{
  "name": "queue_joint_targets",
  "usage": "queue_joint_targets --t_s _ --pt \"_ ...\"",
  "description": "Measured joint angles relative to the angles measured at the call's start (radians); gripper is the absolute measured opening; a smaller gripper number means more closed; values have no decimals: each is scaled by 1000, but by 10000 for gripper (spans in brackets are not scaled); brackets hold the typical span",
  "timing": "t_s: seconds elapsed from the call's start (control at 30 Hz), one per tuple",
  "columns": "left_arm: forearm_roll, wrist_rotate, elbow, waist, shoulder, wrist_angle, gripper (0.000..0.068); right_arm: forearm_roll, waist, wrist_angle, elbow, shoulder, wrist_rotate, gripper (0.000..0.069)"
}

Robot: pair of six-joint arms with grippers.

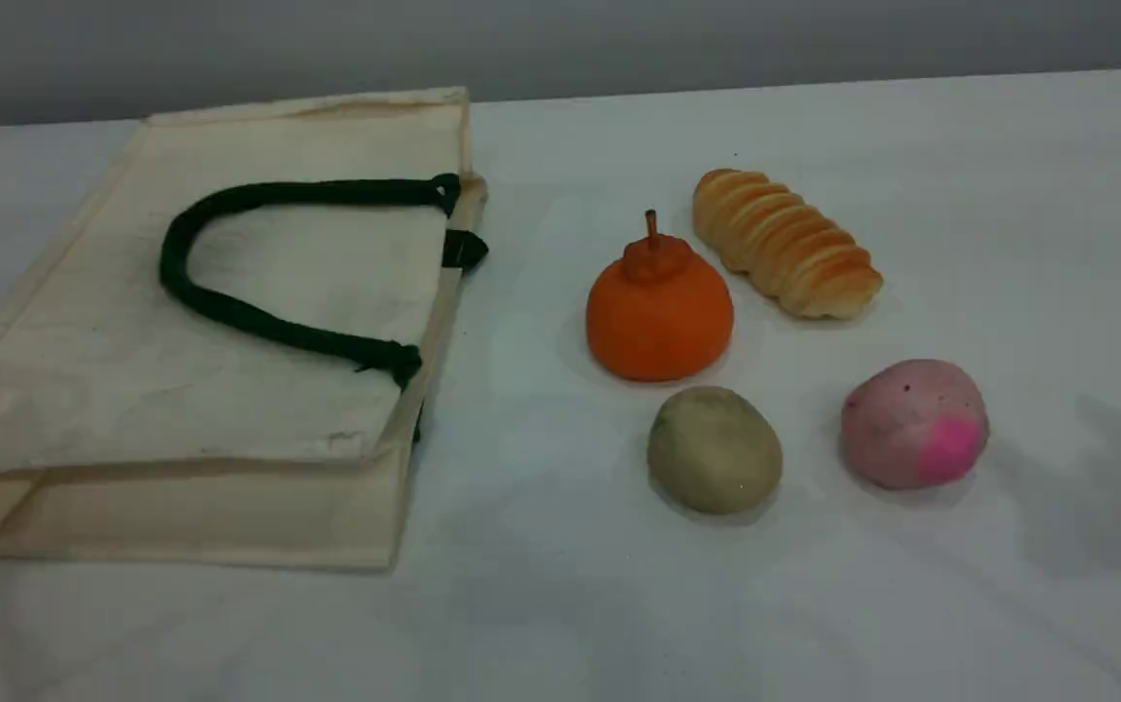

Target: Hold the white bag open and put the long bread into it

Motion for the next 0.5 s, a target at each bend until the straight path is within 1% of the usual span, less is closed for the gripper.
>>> queue_joint_targets --t_s 0.07,0.2,0.33,0.5 --pt "12 -21 -1 0 65 -50 472 62 0 -13 0 41 -57 545" --pt "12 -25 -36 0 184 -134 472 183 0 -33 -1 116 -178 545" --pt "7 -24 -109 0 298 -138 472 293 0 -31 -1 172 -285 545" --pt "-14 -3 -216 0 418 -105 472 373 0 -29 -1 207 -380 545"
